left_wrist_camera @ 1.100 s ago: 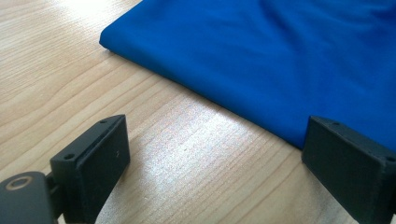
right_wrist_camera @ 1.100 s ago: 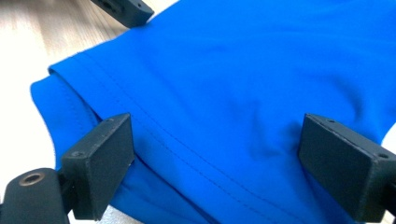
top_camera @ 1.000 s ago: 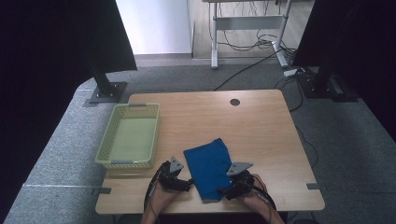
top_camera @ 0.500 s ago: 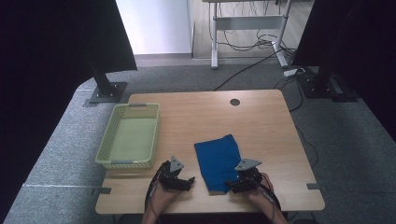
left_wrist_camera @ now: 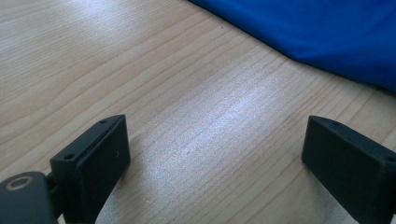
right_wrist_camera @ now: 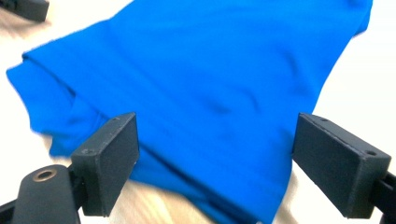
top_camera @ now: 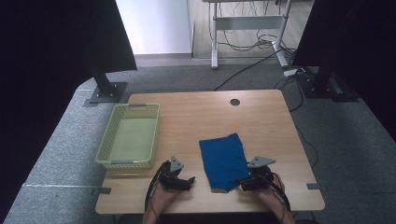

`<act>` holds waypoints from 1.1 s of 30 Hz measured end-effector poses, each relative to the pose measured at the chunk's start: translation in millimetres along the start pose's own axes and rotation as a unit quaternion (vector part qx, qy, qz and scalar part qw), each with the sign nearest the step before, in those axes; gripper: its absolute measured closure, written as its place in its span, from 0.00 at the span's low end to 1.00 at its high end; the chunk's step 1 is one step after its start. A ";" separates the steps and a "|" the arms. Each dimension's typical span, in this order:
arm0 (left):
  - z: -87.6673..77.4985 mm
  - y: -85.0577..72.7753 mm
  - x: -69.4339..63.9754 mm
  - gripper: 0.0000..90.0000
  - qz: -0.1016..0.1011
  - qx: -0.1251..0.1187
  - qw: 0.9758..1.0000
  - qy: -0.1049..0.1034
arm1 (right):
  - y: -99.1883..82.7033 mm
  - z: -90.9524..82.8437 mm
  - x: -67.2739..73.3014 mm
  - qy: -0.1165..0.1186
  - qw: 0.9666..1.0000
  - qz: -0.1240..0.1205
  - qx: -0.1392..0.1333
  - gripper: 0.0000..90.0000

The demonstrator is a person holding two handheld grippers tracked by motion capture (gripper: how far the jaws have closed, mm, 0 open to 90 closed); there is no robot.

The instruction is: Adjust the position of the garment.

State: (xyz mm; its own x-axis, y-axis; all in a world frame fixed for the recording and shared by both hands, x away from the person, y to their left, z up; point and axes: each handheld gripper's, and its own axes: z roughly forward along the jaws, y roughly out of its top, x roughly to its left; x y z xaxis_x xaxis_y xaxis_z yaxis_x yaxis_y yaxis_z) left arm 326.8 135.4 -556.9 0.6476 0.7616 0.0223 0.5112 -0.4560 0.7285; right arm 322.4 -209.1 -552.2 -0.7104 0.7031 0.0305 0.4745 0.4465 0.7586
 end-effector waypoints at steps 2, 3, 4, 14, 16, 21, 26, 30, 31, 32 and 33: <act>0.1 0.1 0.0 0.08 0.000 0.000 1.000 0.000 | -4.4 0.3 -0.9 0.013 1.000 0.004 0.009 0.16; 0.1 0.1 0.0 0.08 0.000 0.000 1.000 0.001 | -6.1 0.7 0.4 0.016 1.000 0.003 0.013 0.15; 0.1 0.2 -0.1 0.08 0.000 0.001 1.000 0.001 | -7.3 0.9 2.1 0.016 1.000 -0.002 0.013 0.15; 0.3 0.3 -0.3 0.08 -0.002 0.000 1.000 0.002 | -2.5 -3.1 15.0 0.031 0.999 -0.029 0.000 0.16; 0.4 0.4 -0.4 0.08 -0.002 0.000 1.000 0.003 | 2.0 -7.2 11.7 0.020 0.999 -0.026 -0.020 0.16; 0.5 0.5 -0.4 0.08 -0.003 0.000 1.000 0.003 | 8.7 -0.1 15.8 0.039 0.998 -0.051 -0.024 0.15; 0.5 0.5 -0.6 0.08 -0.003 0.000 1.000 0.004 | 4.9 19.6 17.5 0.041 0.997 -0.058 0.003 0.13; 0.6 0.6 -0.8 0.08 -0.004 0.001 1.000 0.005 | 7.4 21.3 14.1 0.028 0.998 -0.053 0.008 0.14; 0.7 0.6 -0.9 0.08 -0.006 0.002 1.000 0.007 | 7.9 22.3 12.9 0.025 0.998 -0.051 0.006 0.15; 1.0 0.8 -0.8 0.07 -0.009 0.003 1.000 0.010 | 8.3 23.4 11.4 0.021 0.999 -0.048 0.004 0.15; 1.3 0.9 -0.8 0.05 -0.012 0.005 1.000 0.013 | 9.2 24.2 9.8 0.018 0.999 -0.046 0.004 0.15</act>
State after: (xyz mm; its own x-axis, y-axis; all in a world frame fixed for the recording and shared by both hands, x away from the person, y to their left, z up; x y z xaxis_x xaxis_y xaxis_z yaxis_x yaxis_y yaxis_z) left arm 327.5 133.8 -557.2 0.6205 0.7839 0.0236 0.5315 -0.4424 0.7223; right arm 332.3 -184.7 -560.6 -0.7689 0.6392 -0.0151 0.4107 0.5119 0.7545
